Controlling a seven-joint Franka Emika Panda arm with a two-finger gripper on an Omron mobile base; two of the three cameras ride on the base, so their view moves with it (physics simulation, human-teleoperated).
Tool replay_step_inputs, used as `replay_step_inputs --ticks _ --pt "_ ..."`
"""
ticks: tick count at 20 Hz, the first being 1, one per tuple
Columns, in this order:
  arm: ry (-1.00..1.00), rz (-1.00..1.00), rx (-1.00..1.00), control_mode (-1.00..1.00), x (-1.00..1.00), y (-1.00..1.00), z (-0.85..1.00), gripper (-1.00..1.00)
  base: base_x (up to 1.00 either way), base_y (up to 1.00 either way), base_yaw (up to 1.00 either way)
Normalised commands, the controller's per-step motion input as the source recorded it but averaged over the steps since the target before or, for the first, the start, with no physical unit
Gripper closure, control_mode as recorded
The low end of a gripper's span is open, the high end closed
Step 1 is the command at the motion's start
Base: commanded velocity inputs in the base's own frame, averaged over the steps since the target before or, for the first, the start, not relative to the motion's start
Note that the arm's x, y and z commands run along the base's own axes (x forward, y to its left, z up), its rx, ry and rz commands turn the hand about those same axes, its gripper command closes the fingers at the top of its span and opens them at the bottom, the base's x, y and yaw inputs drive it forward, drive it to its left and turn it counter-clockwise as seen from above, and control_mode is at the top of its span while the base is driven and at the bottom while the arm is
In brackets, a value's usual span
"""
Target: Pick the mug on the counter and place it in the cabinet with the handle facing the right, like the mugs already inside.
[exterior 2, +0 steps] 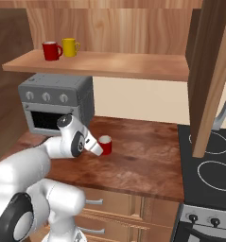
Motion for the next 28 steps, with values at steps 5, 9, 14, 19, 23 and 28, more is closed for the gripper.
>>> replay_step_inputs --ticks 5,9,14,19,23,28 --pt "0.00 -0.02 0.00 -1.00 0.10 0.00 -0.33 -1.00 0.00 0.00 0.00" --pt "0.00 -0.02 -0.01 -1.00 0.05 0.00 -0.27 -1.00 0.00 0.00 0.00" --pt "0.00 -0.04 -0.02 -1.00 0.10 0.00 -0.23 -1.00 0.00 0.00 0.00" --pt "0.00 -0.05 -0.02 -1.00 0.19 0.00 -0.23 -1.00 0.00 0.00 0.00" --pt "0.00 -0.07 -0.01 -1.00 0.26 0.00 -0.21 -1.00 0.00 0.00 0.00" --pt "0.00 -0.07 0.00 -1.00 0.31 0.00 -0.17 -1.00 0.00 0.00 0.00"
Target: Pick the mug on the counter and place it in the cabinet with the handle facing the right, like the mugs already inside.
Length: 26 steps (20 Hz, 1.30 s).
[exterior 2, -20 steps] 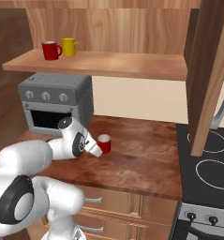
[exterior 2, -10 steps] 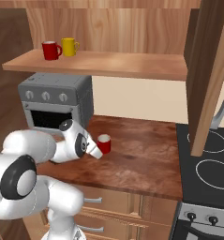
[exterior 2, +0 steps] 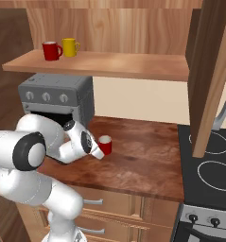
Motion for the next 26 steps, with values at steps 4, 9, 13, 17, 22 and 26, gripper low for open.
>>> replay_step_inputs --ticks 4,9,13,17,22,26 --pt "0.00 -0.07 0.00 -1.00 0.31 0.00 -0.16 -1.00 0.00 0.00 0.00" --pt "0.00 -0.06 0.00 -1.00 0.31 0.00 -0.21 -1.00 0.00 0.00 0.00" --pt "0.00 -0.04 -0.03 -1.00 0.22 0.00 -0.25 -1.00 0.00 0.00 0.00" --pt "0.00 -0.03 -0.03 -1.00 0.20 0.00 -0.24 -1.00 0.00 0.00 0.00" --pt "0.00 -0.04 -0.04 -1.00 0.25 0.00 -0.16 1.00 0.00 0.00 0.00" --pt "-0.01 -0.02 -0.02 -1.00 -0.02 0.00 -0.01 1.00 0.00 0.00 0.00"
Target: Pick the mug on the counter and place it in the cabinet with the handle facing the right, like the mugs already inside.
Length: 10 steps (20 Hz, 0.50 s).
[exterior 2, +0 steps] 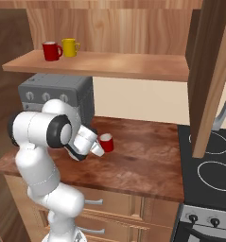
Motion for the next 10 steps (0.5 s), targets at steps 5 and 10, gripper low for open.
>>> replay_step_inputs --ticks 5,10 --pt "-0.06 0.00 0.00 -1.00 -0.26 0.00 0.01 1.00 0.00 0.00 0.00" --pt "-0.10 0.00 0.00 -1.00 -0.37 0.00 0.19 1.00 0.00 0.00 0.00"
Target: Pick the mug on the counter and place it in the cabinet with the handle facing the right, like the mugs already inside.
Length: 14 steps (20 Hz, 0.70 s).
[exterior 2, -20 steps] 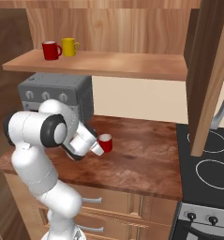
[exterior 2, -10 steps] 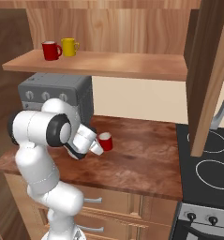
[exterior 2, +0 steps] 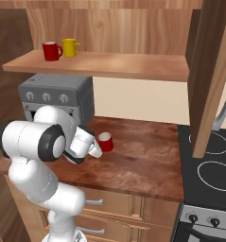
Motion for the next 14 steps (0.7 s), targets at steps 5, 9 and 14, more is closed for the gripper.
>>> replay_step_inputs --ticks 5,9,14 --pt "-0.11 0.00 0.00 -1.00 -0.43 0.00 0.31 1.00 0.00 0.00 0.00" --pt "-0.07 0.02 0.00 -1.00 -0.23 0.00 0.47 1.00 0.00 0.00 0.00" --pt "0.00 0.09 0.00 -1.00 0.00 0.00 0.48 1.00 0.00 0.00 0.00"
